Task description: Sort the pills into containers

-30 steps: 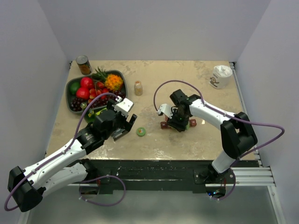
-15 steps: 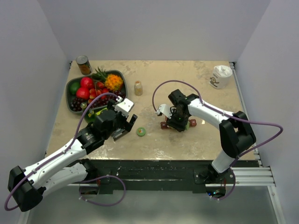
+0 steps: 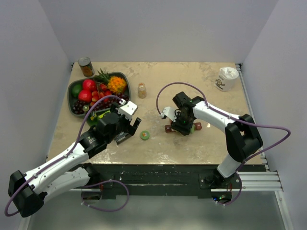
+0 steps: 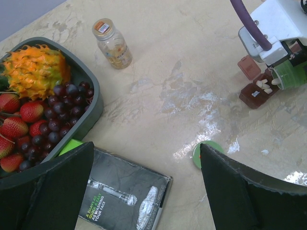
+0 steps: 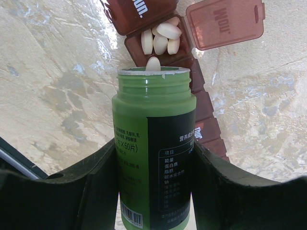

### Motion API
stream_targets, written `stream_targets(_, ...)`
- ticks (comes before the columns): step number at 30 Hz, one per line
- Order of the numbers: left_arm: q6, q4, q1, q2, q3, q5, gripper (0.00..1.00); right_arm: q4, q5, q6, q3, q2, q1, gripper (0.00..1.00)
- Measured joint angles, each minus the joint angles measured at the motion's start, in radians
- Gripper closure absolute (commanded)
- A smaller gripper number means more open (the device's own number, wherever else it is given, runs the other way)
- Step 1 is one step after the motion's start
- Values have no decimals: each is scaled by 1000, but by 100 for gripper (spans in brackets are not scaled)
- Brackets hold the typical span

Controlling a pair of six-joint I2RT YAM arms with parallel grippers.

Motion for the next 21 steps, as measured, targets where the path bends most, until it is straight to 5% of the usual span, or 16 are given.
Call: stream_targets(21,0,0,0,2,0,0,4,27,-35,3,-11,-4,-7,100)
